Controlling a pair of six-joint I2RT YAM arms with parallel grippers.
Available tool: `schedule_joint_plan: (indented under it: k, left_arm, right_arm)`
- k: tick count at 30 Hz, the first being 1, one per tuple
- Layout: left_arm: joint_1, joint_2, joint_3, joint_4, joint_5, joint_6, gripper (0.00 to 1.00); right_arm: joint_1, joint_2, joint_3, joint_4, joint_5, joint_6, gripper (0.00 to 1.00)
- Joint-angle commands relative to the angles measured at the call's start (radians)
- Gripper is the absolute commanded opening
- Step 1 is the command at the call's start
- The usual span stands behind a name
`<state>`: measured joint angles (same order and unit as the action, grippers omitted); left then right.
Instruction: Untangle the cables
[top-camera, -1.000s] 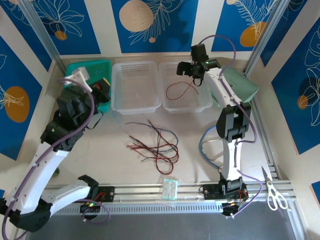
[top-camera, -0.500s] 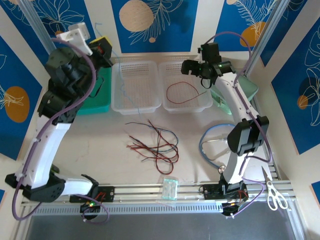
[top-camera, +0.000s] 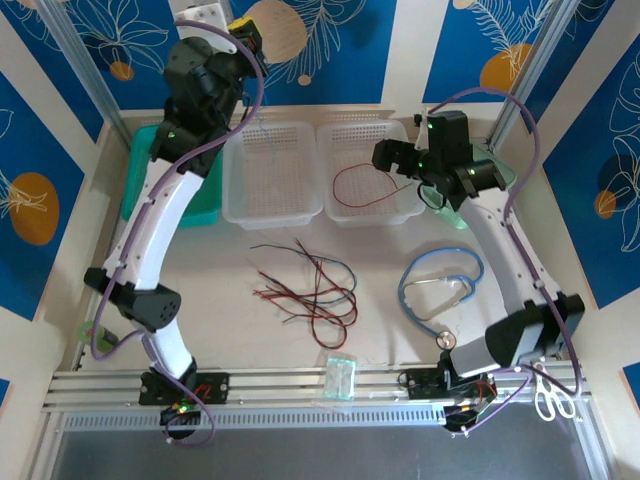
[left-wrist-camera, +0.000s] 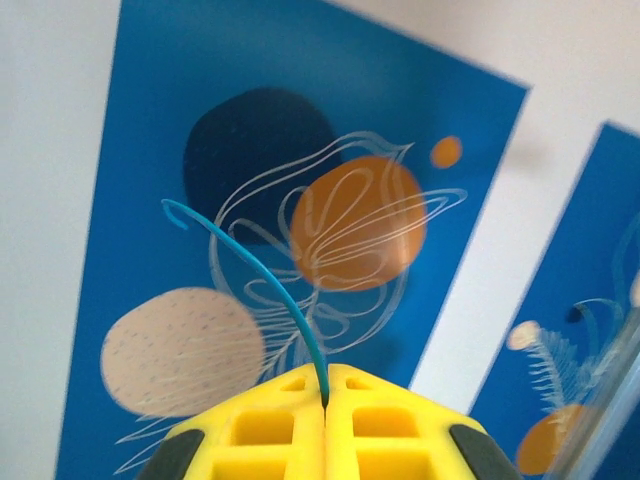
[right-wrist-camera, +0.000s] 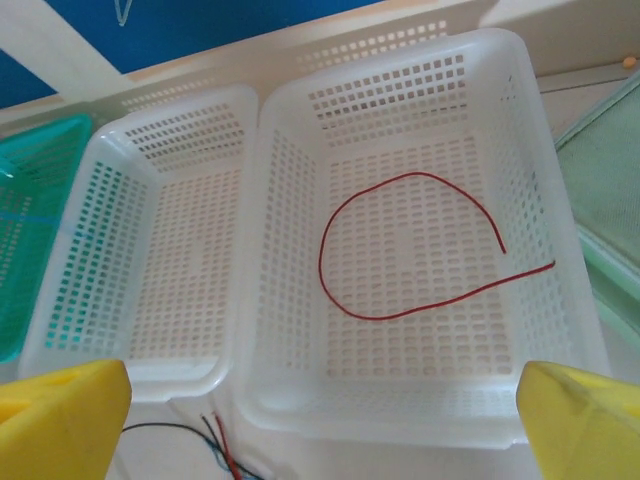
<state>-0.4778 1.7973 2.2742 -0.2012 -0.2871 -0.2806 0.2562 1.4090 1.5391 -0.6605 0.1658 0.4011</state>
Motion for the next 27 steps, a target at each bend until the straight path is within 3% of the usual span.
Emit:
schedule_joint_plan:
  k: [1, 4, 9, 15, 20, 21, 22, 23, 27]
  left_arm:
    - [0.022, 0.083, -0.047, -0.012, -0.093, 0.032, 0.00]
    - [0.027, 0.162, -0.136, -0.020, -0.131, 0.064, 0.00]
    - [0.058, 0.397, -0.015, -0.350, -0.053, -0.052, 0.00]
    - [0.084, 0.603, 0.038, -0.525, 0.126, -0.158, 0.00]
    - [0.121, 0.685, 0.060, -0.596, 0.260, -0.226, 0.00]
    - [0.129, 0.693, 0.066, -0.602, 0.287, -0.235, 0.07]
    - [0.135, 0.692, 0.066, -0.603, 0.308, -0.243, 0.25]
    - [0.139, 0.683, 0.063, -0.598, 0.321, -0.244, 0.33]
    - [0.131, 0.590, 0.037, -0.540, 0.289, -0.204, 0.50]
  right_arm:
    - [0.009, -0.112, -0.071, 0.005, -0.066, 0.036, 0.99]
    - [0.012, -0.205, -0.140, 0.006, -0.068, 0.043, 0.99]
    - [0.015, -0.316, -0.204, -0.030, -0.055, 0.052, 0.99]
    - [0.032, -0.365, -0.271, -0.055, -0.075, 0.084, 0.99]
    - [0.059, -0.372, -0.300, -0.061, -0.065, 0.100, 0.99]
    - [0.065, -0.372, -0.305, -0.058, -0.064, 0.103, 0.99]
    - [0.071, -0.371, -0.307, -0.057, -0.061, 0.105, 0.99]
    - [0.079, -0.369, -0.311, -0.057, -0.056, 0.107, 0.99]
    - [0.105, -0.359, -0.336, -0.058, -0.031, 0.105, 0.99]
